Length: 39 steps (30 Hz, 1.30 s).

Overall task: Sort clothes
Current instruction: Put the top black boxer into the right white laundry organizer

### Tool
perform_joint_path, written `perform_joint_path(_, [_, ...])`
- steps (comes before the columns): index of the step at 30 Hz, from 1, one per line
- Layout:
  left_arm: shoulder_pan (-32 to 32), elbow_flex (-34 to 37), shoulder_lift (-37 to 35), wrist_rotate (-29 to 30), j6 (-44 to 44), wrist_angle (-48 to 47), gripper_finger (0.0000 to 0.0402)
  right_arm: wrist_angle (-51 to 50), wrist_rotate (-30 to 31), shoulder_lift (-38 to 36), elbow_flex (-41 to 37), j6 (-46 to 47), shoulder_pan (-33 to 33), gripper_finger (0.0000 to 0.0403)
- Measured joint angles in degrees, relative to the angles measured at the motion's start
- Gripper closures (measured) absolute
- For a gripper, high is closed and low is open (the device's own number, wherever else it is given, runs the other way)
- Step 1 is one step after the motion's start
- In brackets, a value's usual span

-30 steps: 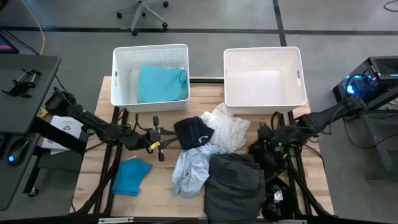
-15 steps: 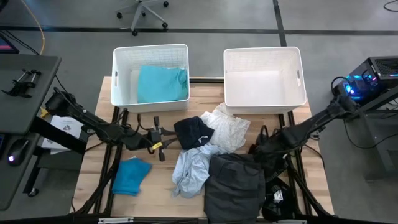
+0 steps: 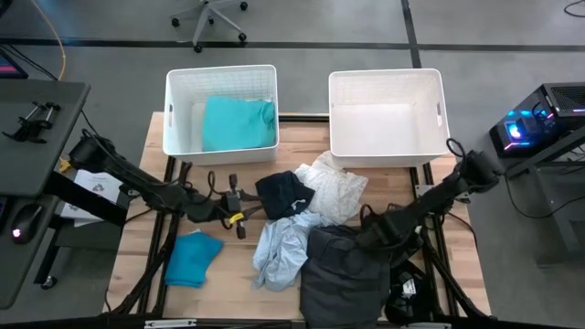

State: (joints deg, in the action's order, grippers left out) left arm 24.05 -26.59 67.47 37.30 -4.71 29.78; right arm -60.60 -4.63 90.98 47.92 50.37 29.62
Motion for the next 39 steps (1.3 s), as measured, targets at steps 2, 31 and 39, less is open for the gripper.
perform_joint_path(2, [0.00, 0.00, 0.43, -0.01, 0.00, -0.01, 0.0331, -0.14, 0.08, 0.35, 0.06, 0.79, 0.26, 0.0356])
perform_joint_path(31, [-0.02, 0.00, 0.80, -0.02, 0.00, 0.53, 0.0331, -29.36, 85.92, -18.74, 52.15, -14.47, -3.07, 0.0401])
perform_joint_path(39, [-0.02, 0.00, 0.80, -0.02, -0.95, 0.53, 0.0331, -29.10, 71.10, -23.00, 47.04, -20.91, -30.63, 0.0401])
